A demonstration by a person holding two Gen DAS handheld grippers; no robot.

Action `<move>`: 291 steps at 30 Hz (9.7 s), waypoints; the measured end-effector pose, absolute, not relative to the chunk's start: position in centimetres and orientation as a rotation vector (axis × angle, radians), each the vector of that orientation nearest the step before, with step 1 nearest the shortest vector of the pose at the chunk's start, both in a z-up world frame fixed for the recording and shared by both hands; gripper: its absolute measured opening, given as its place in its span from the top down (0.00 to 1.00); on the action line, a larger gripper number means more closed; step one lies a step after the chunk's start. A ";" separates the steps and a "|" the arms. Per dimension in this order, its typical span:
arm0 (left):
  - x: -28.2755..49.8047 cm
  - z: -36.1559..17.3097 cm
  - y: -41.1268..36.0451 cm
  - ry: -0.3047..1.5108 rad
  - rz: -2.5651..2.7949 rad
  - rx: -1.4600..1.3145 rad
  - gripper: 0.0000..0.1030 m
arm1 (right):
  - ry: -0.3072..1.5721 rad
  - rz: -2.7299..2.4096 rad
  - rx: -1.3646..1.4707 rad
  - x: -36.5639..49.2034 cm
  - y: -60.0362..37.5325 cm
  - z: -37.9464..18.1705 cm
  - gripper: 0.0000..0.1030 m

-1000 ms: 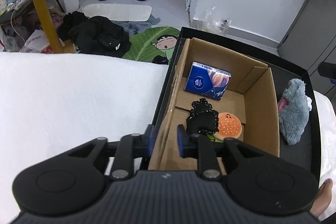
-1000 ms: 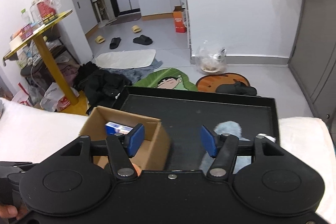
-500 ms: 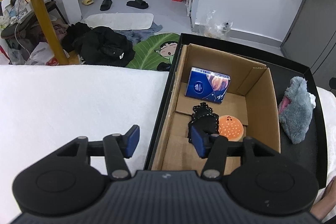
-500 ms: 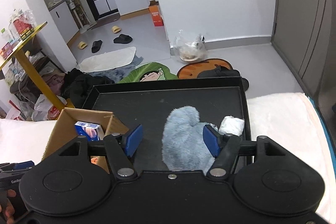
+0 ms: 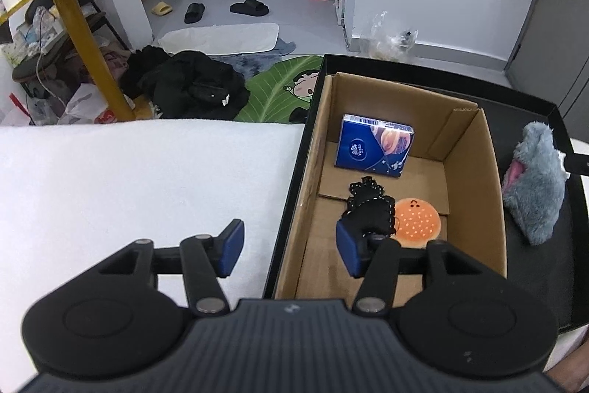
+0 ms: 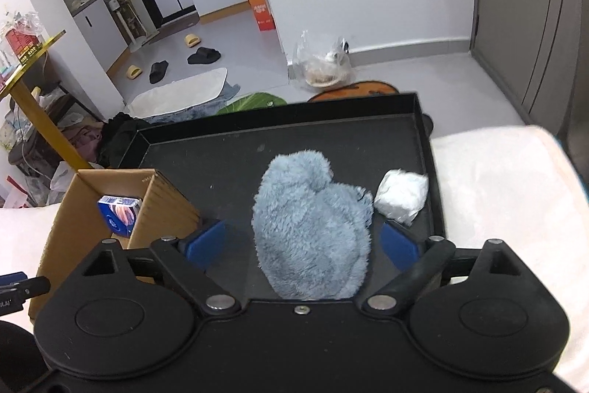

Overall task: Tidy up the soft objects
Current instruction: 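Move the right gripper to the grey fluffy plush and grasp it, then lift the grey plush into the cardboard box and open the right gripper, then move the right gripper to the blue denim plush and grasp it, then carry the denim plush into the box and open the right gripper, then move the right gripper to the white cloth bundle and grasp it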

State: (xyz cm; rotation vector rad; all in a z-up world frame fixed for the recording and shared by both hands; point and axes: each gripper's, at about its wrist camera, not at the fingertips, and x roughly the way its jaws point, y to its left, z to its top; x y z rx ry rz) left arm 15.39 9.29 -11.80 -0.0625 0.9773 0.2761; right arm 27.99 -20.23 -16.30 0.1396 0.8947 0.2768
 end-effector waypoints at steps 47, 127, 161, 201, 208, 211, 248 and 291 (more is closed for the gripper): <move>15.7 -11.5 7.5 0.977 0.288 0.023 0.47 | 0.881 0.299 -0.005 26.3 -18.6 -15.0 0.63; 15.4 -12.9 12.3 1.005 0.221 -0.280 0.68 | 0.947 0.595 0.154 24.8 -7.6 -9.1 0.32; 16.1 -11.9 8.8 0.988 0.287 -0.065 0.39 | 0.932 0.414 0.167 30.3 -21.8 -13.7 0.24; 18.1 -13.0 6.9 1.079 0.352 0.060 0.39 | 0.984 0.398 -0.168 29.5 -18.3 -20.6 0.73; 17.6 -12.6 6.9 1.050 0.343 0.048 0.39 | 0.983 0.397 -0.167 28.5 -18.1 -19.8 0.83; 17.3 -12.4 7.0 1.037 0.334 0.034 0.39 | 0.976 0.394 -0.166 28.0 -18.2 -19.2 0.87; 15.5 -11.8 10.4 0.958 0.264 -0.175 0.39 | 0.801 0.491 -0.118 25.8 -10.4 -8.0 0.88; 15.6 -12.6 12.0 0.972 0.255 -0.272 0.86 | 0.811 0.406 -0.116 26.7 -12.0 -10.3 0.26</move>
